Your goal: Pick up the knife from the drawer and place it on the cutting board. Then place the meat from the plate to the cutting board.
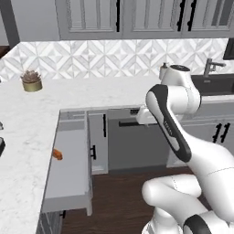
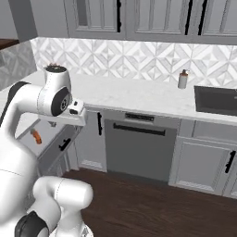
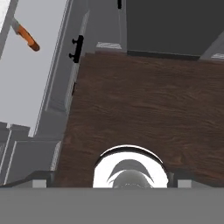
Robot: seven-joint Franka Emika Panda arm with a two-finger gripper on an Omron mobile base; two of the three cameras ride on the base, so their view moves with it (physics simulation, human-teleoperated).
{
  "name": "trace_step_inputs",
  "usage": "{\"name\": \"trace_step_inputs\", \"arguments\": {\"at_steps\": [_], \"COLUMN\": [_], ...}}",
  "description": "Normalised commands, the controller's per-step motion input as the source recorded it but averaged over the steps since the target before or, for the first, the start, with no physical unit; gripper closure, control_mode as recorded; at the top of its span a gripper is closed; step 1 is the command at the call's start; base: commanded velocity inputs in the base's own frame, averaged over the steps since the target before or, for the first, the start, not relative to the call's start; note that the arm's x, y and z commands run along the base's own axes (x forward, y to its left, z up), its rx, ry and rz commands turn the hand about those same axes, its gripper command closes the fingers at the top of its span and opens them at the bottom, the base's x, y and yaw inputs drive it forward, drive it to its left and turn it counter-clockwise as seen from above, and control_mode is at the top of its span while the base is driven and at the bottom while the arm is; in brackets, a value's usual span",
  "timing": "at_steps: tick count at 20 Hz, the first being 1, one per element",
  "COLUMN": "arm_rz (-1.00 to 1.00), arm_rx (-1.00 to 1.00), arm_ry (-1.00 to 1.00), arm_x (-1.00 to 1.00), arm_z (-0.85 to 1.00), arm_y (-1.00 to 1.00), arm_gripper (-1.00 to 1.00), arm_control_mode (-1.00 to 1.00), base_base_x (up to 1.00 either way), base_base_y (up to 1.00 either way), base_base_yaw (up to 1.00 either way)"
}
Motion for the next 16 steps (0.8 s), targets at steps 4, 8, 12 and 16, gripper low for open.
{"name": "trace_step_inputs", "arguments": {"at_steps": [4,8,12,16], "arm_rz": [0.0,0.0,0.0,0.0], "arm_rx": [0.0,0.0,0.0,0.0], "arm_ry": [0.0,0.0,0.0,0.0], "arm_x": [0.0,0.0,0.0,0.0], "arm_z": [0.0,0.0,0.0,0.0], "arm_y": [0.0,0.0,0.0,0.0], "arm_gripper": [-1.0,-1.0,-1.0,-1.0], "arm_control_mode": [1.0,1.0,1.0,1.0], "base_base_x": [-0.02,-0.42,-0.2,-0.41], "base_base_y": [0.78,0.17,-0.11,0.01], "base_base_yaw": [-0.13,-0.23,-0.09,0.04]}}
